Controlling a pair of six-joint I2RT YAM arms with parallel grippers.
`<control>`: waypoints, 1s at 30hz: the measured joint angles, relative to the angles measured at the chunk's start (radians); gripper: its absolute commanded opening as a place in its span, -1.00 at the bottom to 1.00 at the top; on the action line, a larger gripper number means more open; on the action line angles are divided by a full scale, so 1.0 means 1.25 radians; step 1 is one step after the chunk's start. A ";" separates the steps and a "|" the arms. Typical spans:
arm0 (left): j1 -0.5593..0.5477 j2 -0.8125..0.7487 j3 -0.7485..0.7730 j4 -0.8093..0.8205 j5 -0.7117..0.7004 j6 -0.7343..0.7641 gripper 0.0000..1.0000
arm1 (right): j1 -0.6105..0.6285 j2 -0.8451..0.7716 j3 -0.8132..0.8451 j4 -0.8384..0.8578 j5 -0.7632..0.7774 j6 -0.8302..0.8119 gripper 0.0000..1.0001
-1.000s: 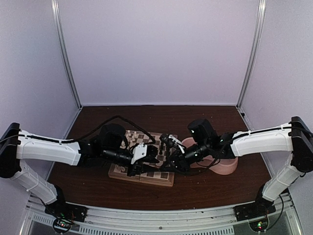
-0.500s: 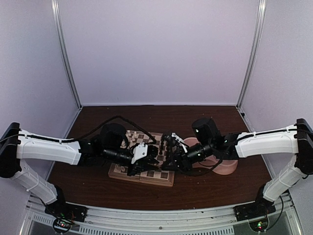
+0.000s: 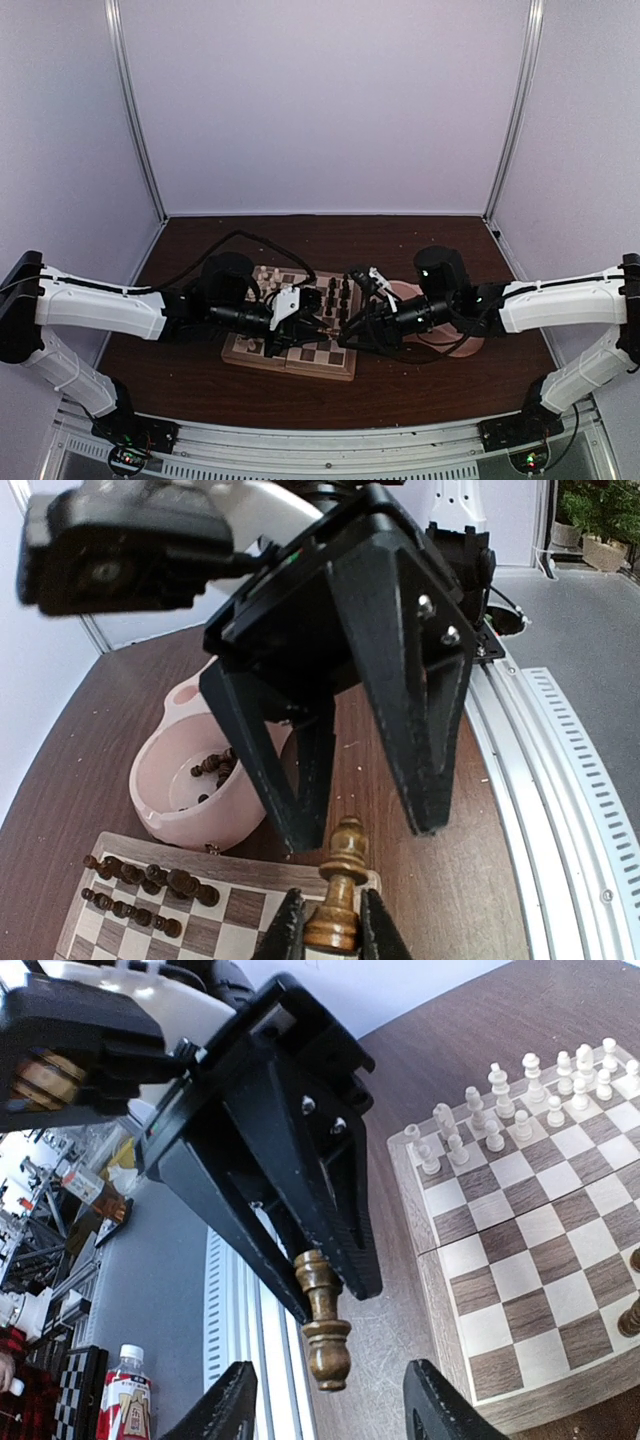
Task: Set up the chess pieces on the board
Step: Pass from the left arm to the right
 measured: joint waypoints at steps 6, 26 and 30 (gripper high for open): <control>0.000 0.000 -0.066 0.134 -0.034 -0.089 -1.00 | 0.000 -0.074 -0.060 0.100 0.058 0.050 -0.07; 0.000 0.014 -0.089 0.313 -0.045 -0.215 -1.00 | 0.000 -0.037 -0.072 0.217 0.113 0.133 -0.43; 0.000 0.014 -0.091 0.313 -0.045 -0.217 -1.00 | 0.000 -0.029 -0.072 0.231 0.102 0.140 -0.57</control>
